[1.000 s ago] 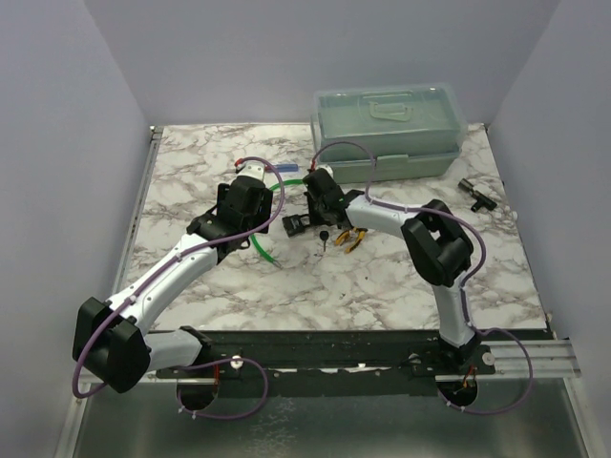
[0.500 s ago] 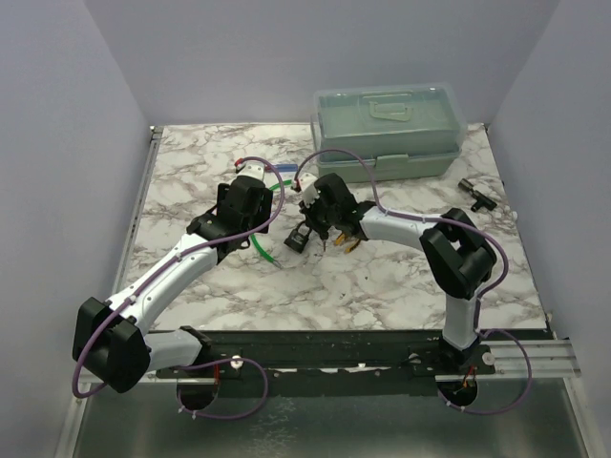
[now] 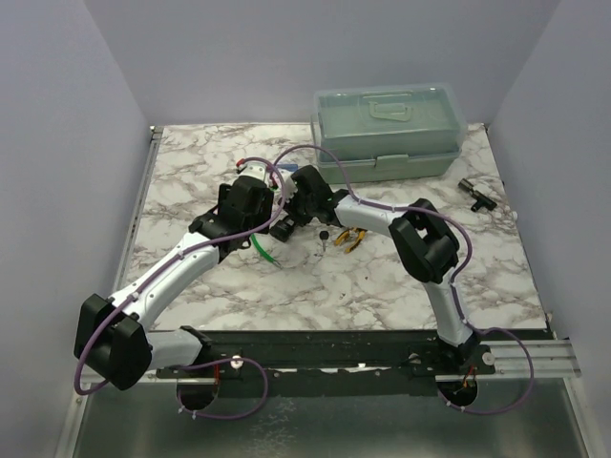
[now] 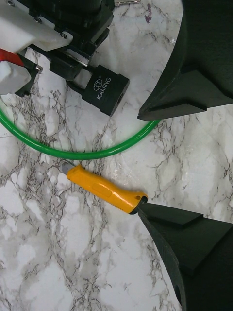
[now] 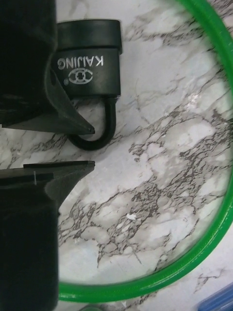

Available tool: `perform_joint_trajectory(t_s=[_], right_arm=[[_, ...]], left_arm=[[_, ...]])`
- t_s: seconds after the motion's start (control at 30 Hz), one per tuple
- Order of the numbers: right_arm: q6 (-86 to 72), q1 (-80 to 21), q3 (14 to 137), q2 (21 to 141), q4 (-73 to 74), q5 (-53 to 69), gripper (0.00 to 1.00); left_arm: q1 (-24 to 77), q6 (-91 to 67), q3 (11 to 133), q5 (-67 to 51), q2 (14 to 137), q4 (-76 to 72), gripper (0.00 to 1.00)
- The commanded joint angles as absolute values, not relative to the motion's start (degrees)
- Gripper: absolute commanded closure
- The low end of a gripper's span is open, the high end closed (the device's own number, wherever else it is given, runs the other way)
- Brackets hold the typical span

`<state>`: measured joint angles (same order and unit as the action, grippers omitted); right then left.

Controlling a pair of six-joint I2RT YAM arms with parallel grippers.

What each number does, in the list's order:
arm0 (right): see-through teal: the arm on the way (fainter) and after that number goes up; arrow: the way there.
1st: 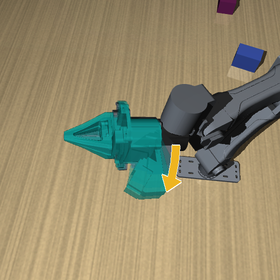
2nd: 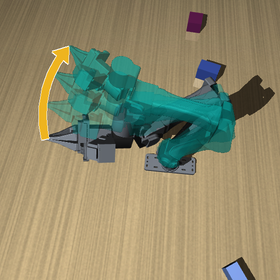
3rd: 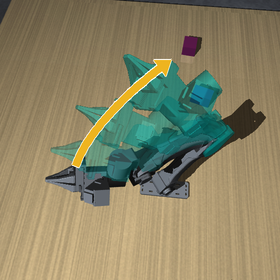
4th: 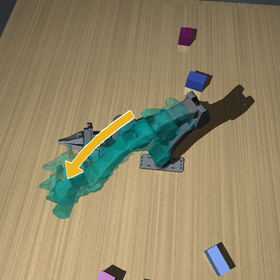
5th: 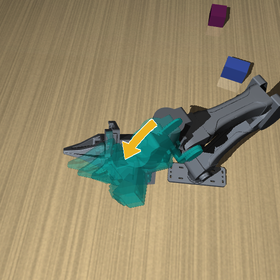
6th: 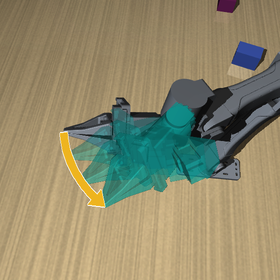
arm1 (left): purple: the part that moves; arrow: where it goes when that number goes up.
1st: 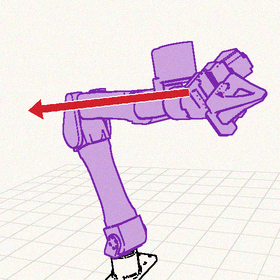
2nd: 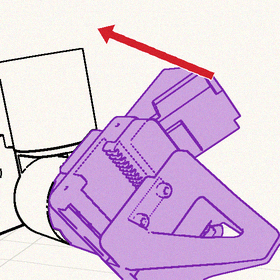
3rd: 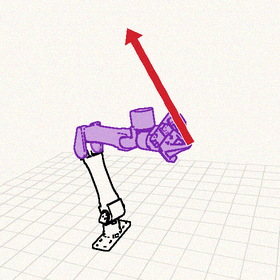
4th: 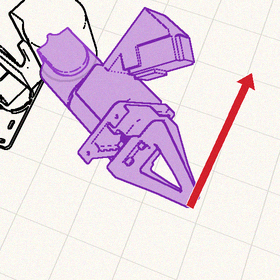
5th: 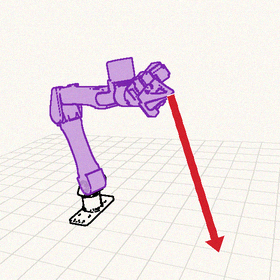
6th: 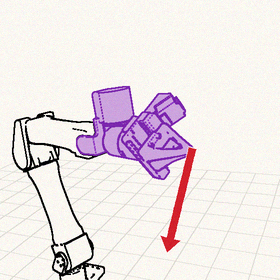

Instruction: Unlock with the key

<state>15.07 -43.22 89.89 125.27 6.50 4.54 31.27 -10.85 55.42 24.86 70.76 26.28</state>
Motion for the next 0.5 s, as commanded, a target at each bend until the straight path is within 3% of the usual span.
perform_joint_trajectory(t_s=[0.0,0.17,0.47], right_arm=[[15.9,-43.7,90.2,126.0,8.6,-0.5,0.62],[12.8,-43.5,88.7,123.2,5.9,-4.3,0.37],[-0.6,-40.2,84.2,112.5,7.1,-11.9,0.18]], left_arm=[[31.5,-10.4,55.4,23.9,71.6,27.0,0.25],[31.5,-10.4,55.5,22.5,71.8,27.3,0.21],[31.4,-9.1,55.3,15.3,73.0,27.5,0.13]])
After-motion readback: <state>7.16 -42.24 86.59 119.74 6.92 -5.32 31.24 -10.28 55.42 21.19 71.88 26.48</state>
